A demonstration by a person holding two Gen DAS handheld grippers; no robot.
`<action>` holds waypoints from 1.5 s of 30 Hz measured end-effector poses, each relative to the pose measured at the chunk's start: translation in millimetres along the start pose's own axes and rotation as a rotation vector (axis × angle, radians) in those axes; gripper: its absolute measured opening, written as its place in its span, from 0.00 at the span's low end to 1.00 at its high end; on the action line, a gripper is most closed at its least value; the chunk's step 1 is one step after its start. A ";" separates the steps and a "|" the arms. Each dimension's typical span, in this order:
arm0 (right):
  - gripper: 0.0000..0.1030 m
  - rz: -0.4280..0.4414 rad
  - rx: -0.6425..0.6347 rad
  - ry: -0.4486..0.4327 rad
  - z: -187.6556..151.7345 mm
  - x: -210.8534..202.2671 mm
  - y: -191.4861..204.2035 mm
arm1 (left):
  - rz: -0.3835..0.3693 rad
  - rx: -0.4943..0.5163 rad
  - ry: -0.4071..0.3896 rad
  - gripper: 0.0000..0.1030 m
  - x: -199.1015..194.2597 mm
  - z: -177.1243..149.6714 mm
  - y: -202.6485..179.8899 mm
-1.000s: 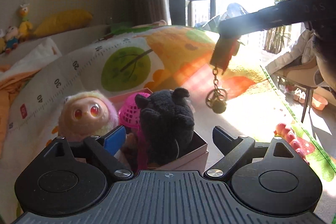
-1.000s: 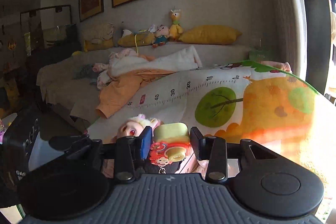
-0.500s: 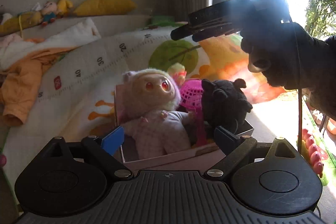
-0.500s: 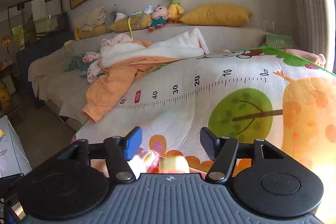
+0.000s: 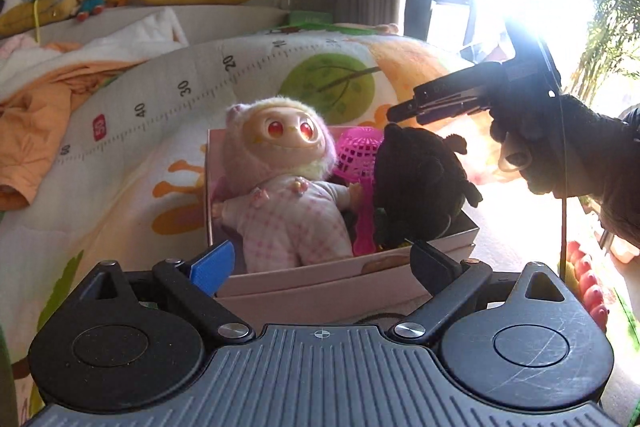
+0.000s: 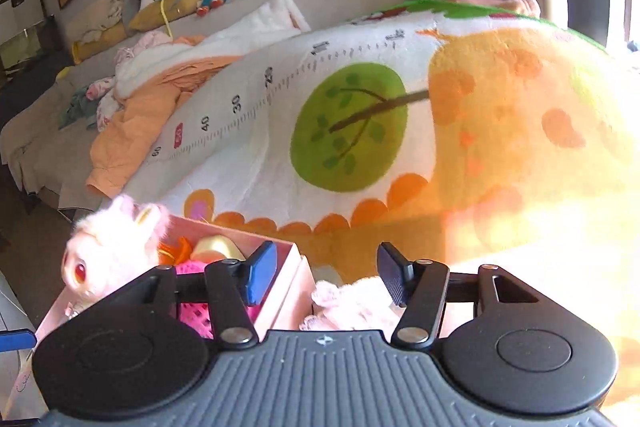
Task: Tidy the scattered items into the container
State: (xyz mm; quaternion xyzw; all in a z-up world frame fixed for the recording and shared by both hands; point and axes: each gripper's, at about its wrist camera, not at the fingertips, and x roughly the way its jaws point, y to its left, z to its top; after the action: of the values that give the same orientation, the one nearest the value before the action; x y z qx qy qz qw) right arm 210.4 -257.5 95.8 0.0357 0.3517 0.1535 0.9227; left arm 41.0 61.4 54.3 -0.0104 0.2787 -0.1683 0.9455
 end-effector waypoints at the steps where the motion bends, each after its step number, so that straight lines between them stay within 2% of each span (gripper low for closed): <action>1: 0.54 -0.008 0.017 0.019 -6.9 5.7 -6.0 | 0.010 0.002 -0.002 0.95 -1.1 -0.7 -1.3; 4: 0.51 -0.038 0.046 0.048 -22.2 13.8 -17.9 | 0.015 -0.005 0.002 0.95 -5.8 -0.1 -5.4; 7: 0.51 -0.035 0.080 0.045 -34.9 0.0 -27.1 | 0.014 0.006 0.007 0.95 -12.0 -1.9 -13.4; 12: 0.51 -0.064 0.050 0.023 -67.7 -54.1 -33.1 | -0.031 0.028 0.028 0.95 -11.9 -6.7 -31.4; 17: 0.54 -0.158 0.047 0.026 -114.1 -112.6 -42.5 | -0.133 0.063 0.044 0.95 -7.8 -10.9 -68.4; 20: 0.57 -0.177 0.097 0.022 -147.5 -144.6 -51.2 | -0.192 0.099 0.060 0.95 -6.2 -17.3 -94.2; 26: 0.64 -0.174 0.256 -0.078 -208.8 -186.3 -63.4 | -0.274 0.180 0.150 0.95 6.3 -48.7 -155.0; 32: 0.72 -0.175 0.342 -0.162 -251.7 -207.8 -62.4 | -0.337 0.290 0.198 0.95 17.7 -66.8 -214.1; 33: 0.72 -0.175 0.352 -0.174 -257.0 -213.7 -63.4 | -0.363 0.298 0.214 0.93 21.9 -67.0 -220.7; 34: 0.74 -0.170 0.362 -0.188 -262.2 -220.7 -64.6 | -0.385 0.312 0.230 0.84 26.9 -67.8 -229.4; 35: 0.75 -0.163 0.378 -0.204 -267.6 -229.1 -66.1 | -0.387 0.323 0.239 0.79 31.4 -67.6 -234.8; 39: 0.80 -0.156 0.401 -0.252 -280.0 -254.7 -68.3 | -0.325 0.326 0.271 0.76 61.8 -67.8 -254.4; 40: 0.81 -0.162 0.398 -0.258 -282.4 -258.2 -67.3 | -0.301 0.339 0.247 0.73 66.2 -67.0 -259.1; 41: 0.81 -0.169 0.397 -0.259 -284.6 -260.7 -67.0 | -0.282 0.357 0.238 0.54 68.2 -66.1 -262.4; 42: 0.81 -0.170 0.398 -0.257 -285.7 -261.9 -66.7 | -0.266 0.366 0.225 0.49 68.5 -64.9 -264.0; 43: 0.81 -0.166 0.402 -0.256 -287.2 -263.4 -66.2 | -0.266 0.363 0.227 0.33 67.7 -63.8 -263.2; 45: 0.81 -0.149 0.397 -0.254 -287.2 -263.8 -63.4 | -0.261 0.364 0.223 0.34 61.2 -63.1 -257.0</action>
State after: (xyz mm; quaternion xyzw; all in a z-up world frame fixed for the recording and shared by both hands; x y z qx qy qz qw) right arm -148.9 -411.1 37.8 0.2094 0.2579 0.0071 0.9432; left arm -24.5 -196.2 -1.9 0.1428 0.3428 -0.3363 0.8654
